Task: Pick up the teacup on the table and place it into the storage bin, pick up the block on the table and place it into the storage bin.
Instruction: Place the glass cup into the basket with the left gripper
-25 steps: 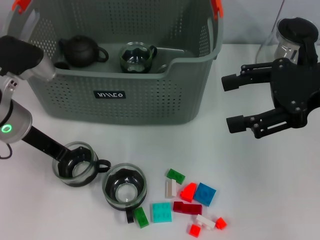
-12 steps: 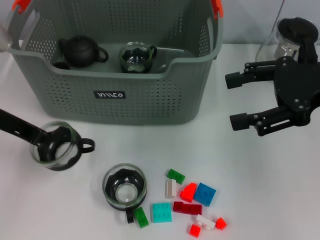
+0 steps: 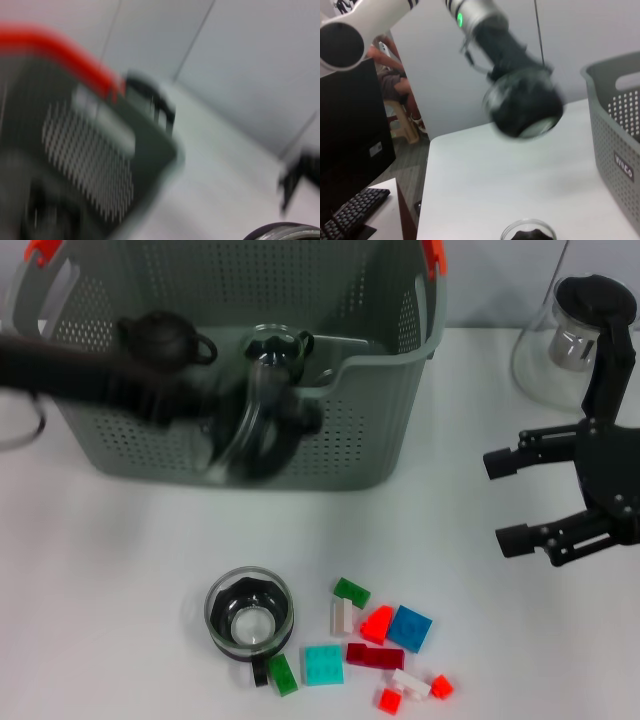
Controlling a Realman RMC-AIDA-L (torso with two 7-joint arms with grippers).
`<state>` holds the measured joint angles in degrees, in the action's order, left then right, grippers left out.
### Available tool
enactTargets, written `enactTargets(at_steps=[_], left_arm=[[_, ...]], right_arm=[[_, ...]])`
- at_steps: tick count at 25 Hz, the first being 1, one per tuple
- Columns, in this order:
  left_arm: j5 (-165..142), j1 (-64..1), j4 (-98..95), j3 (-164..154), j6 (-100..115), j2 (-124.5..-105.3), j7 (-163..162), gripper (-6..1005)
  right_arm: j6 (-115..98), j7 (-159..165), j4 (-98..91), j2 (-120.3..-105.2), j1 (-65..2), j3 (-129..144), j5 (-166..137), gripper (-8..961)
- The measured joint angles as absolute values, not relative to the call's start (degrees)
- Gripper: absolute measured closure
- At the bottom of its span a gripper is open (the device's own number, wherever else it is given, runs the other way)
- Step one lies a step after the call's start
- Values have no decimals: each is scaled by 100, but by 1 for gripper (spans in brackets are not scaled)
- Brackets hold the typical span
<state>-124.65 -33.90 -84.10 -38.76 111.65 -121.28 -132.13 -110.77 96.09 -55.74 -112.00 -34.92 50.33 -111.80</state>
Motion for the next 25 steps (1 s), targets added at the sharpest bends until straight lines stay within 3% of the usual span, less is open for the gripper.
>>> enactTargets(at_steps=[4,10,13,16,25], left_arm=[[-12231,-3873,-7712,-3893,10255,-11856,-13181,942],[-12623,-4737,-5897,-4368,8302,-11217,-13094,941],[-13006,-5089,-5173,-4608,7445,-11030,-13110,940],[-13425,-5307,-4796,-4758,6804,-11029,-13124,940],[-14229,-5469,-4607,-5090,5759,-11429,-13186,938]], right_arm=[[-11132,9577,-5569,-11217,-3408,5034,-11190,37],[-11172,9589,-5509,-11266,-3312,5019,-11188,36],[-11234,9627,-5428,-11285,-3304,4944,-11185,36],[-11278,9675,-5370,-11297,-3304,4895,-11174,36],[-11312,9814,-5359,-11357,-3312,4886,-11170,36]])
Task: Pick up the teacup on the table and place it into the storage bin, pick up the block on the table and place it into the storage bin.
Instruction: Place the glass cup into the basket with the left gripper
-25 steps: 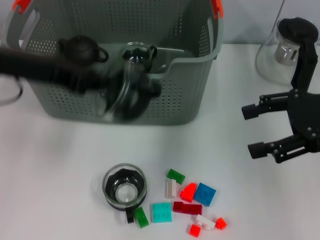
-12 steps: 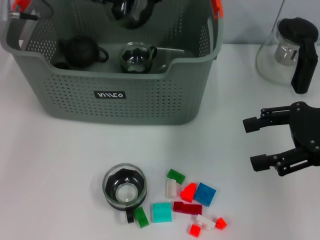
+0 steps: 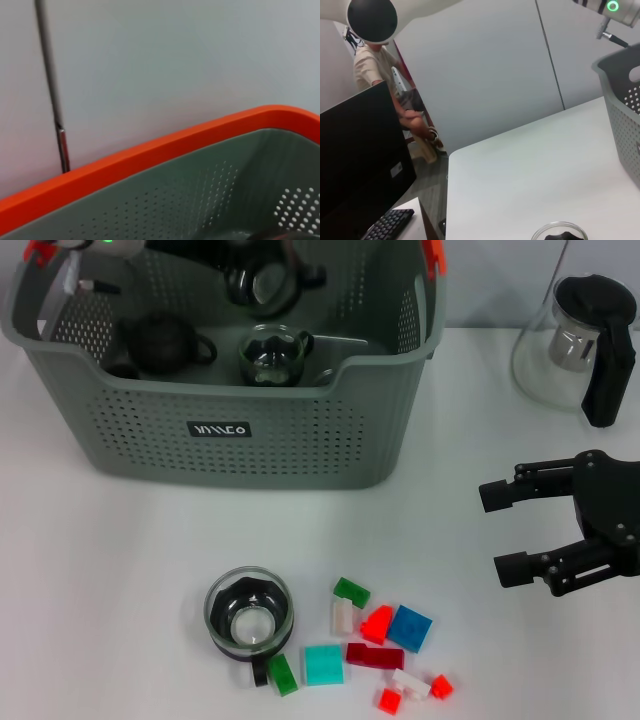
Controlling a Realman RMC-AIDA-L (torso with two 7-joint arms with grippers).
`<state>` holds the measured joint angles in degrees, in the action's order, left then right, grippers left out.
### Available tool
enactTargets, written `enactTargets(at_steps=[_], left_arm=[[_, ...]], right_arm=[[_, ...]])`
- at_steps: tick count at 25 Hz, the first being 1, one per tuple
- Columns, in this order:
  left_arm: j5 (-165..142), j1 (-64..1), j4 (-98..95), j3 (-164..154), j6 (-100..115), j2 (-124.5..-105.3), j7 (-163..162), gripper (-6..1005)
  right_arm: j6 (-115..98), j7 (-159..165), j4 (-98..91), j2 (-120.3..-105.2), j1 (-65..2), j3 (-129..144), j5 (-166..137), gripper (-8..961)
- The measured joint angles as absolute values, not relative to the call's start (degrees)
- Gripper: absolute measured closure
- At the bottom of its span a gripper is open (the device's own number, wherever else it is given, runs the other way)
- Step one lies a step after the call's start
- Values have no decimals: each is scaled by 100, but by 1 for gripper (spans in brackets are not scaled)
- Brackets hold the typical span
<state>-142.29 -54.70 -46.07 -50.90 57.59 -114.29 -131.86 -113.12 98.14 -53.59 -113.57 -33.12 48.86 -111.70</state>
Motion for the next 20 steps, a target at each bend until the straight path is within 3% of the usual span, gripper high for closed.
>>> enactTargets(at_steps=[20], left_arm=[[-14544,-5517,-4214,-5387,5503,-11685,-13183,913]], right_arm=[[-11274,9768,-5361,-11361,-3359,4886,-11196,37]])
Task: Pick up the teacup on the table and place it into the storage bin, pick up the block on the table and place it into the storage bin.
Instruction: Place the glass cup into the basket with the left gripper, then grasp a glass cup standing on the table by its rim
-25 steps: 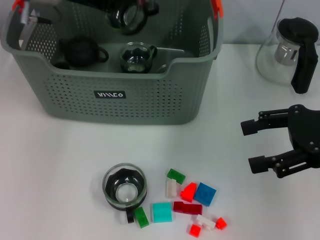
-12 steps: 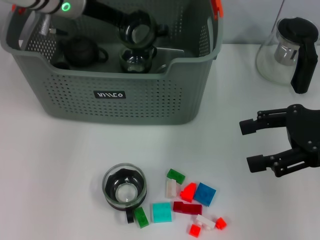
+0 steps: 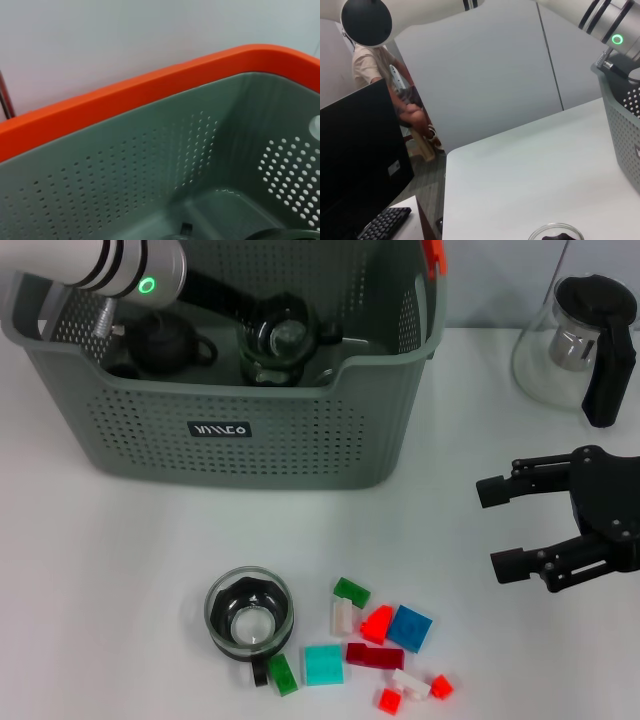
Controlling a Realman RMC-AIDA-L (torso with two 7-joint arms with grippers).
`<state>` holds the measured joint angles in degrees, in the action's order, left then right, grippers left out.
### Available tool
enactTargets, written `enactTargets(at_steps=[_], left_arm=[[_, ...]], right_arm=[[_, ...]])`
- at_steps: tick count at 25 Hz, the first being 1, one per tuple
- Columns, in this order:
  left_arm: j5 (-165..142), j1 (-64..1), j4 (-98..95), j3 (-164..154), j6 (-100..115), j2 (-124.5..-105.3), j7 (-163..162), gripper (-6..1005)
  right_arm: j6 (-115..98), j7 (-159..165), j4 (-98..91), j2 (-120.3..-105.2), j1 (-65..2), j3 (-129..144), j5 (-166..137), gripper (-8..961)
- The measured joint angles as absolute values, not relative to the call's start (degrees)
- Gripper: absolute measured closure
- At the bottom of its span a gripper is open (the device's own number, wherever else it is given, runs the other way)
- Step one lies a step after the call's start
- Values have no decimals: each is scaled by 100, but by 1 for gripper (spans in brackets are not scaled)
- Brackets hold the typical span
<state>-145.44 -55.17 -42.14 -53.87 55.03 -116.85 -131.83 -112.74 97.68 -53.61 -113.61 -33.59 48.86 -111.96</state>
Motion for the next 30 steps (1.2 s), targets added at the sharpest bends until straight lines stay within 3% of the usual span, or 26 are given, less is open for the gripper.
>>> enactTargets(at_steps=[10,15,18,25,30], left_arm=[[-14546,-5502,-4239,-5393,5515,-11727,-13187,909],[-14546,-5497,-4347,-5389,5613,-11734,-13186,710],[-14545,-5403,-4734,-5366,5910,-11730,-13267,482],[-14528,-4807,-6645,-5340,7253,-11746,-13539,351],[-14355,-4090,-8557,-5350,8566,-12076,-13468,261]], right_arm=[[-11310,9790,-5362,-11373,-3310,4886,-11198,37],[-11319,9781,-5362,-11373,-3286,4886,-11198,37],[-11327,9767,-5362,-11373,-3285,4886,-11197,36],[-11330,9757,-5362,-11350,-3301,4879,-11174,36],[-11304,9755,-5361,-11334,-3325,4841,-11169,36]])
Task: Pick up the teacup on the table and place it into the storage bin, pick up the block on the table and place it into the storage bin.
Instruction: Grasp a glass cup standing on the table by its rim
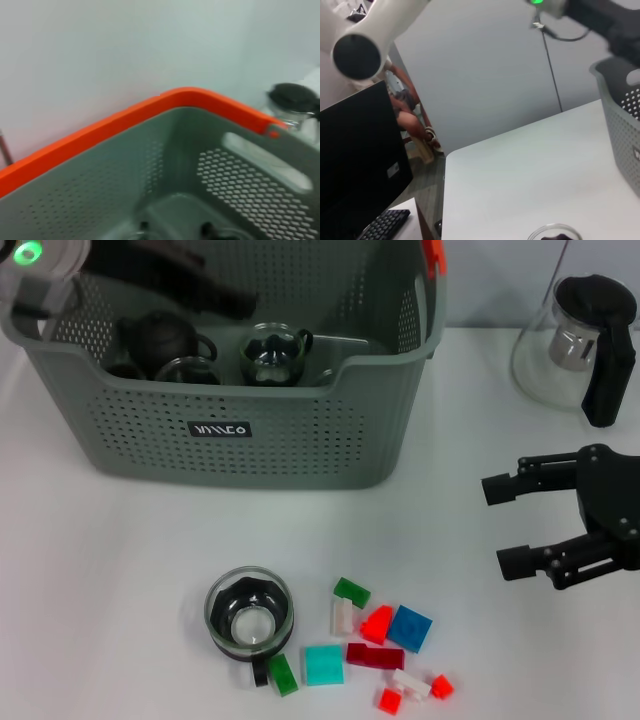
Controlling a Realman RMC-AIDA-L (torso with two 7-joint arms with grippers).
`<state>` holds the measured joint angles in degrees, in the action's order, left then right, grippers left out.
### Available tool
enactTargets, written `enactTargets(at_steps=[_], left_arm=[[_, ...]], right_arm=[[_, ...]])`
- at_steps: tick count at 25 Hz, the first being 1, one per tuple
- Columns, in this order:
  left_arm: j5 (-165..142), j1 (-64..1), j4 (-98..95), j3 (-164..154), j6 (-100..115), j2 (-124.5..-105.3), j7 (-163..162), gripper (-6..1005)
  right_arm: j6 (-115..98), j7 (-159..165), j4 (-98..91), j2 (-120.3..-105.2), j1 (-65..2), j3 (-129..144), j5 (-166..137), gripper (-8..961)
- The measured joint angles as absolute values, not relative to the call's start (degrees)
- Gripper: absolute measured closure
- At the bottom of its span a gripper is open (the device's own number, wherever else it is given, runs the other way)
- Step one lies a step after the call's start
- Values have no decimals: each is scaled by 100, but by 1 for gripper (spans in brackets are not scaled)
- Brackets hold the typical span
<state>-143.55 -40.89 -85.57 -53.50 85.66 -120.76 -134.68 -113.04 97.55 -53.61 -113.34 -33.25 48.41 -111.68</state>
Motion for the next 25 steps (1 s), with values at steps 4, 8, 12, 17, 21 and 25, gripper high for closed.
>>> enactTargets(at_steps=[4,8,12,17,21,25], left_arm=[[-14078,-3512,-9742,-5397,9524,-12380,-13304,200],[-13633,-3053,-10231,-5701,10129,-12428,-13280,200],[-13330,-2793,-10325,-5865,10600,-12424,-13140,201],[-13272,-2538,-10146,-6307,10898,-12433,-12994,201],[-13532,-2449,-9588,-6578,10700,-12436,-13029,200],[-13878,-2508,-8971,-6571,10346,-12424,-13133,201]], right_arm=[[-11287,9755,-5361,-11333,-3336,4740,-11178,36],[-11260,9733,-5361,-11334,-3340,4694,-11173,37],[-11240,9704,-5340,-11340,-3340,4617,-11182,37],[-11231,9703,-5240,-11335,-3338,4574,-11183,36],[-11223,9644,-5157,-11340,-3308,4482,-11185,36],[-11223,9616,-5133,-11337,-3296,4449,-11189,36]])
